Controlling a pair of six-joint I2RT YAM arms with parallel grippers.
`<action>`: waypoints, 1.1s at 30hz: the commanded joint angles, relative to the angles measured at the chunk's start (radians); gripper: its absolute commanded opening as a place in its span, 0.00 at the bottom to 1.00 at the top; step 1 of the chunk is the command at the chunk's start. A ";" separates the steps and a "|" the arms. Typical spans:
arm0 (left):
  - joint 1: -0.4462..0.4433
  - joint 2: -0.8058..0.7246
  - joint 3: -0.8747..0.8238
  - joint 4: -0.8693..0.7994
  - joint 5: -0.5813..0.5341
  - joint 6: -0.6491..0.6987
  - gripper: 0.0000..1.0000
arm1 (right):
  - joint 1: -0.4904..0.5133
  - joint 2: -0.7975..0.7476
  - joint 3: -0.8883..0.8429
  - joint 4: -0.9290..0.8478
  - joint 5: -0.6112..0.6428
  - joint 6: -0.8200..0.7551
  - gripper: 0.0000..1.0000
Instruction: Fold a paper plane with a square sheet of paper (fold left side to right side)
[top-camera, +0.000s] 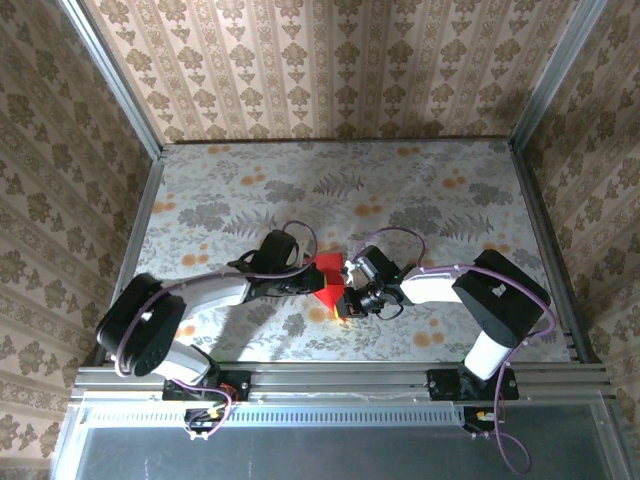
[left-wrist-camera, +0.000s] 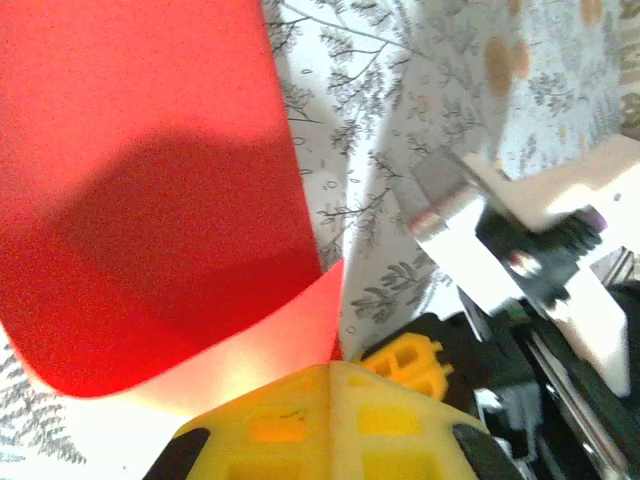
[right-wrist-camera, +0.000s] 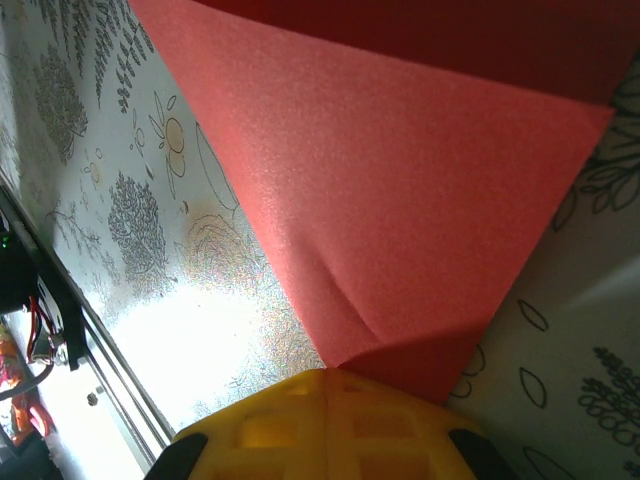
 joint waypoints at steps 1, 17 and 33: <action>-0.020 -0.067 -0.059 0.030 -0.031 -0.019 0.02 | 0.003 0.072 -0.031 -0.174 0.190 0.000 0.00; -0.138 -0.054 -0.142 0.199 -0.096 -0.070 0.03 | 0.015 0.103 0.005 -0.259 0.250 -0.003 0.00; -0.154 0.118 -0.113 0.305 -0.079 -0.079 0.01 | 0.023 0.115 0.004 -0.263 0.257 -0.003 0.00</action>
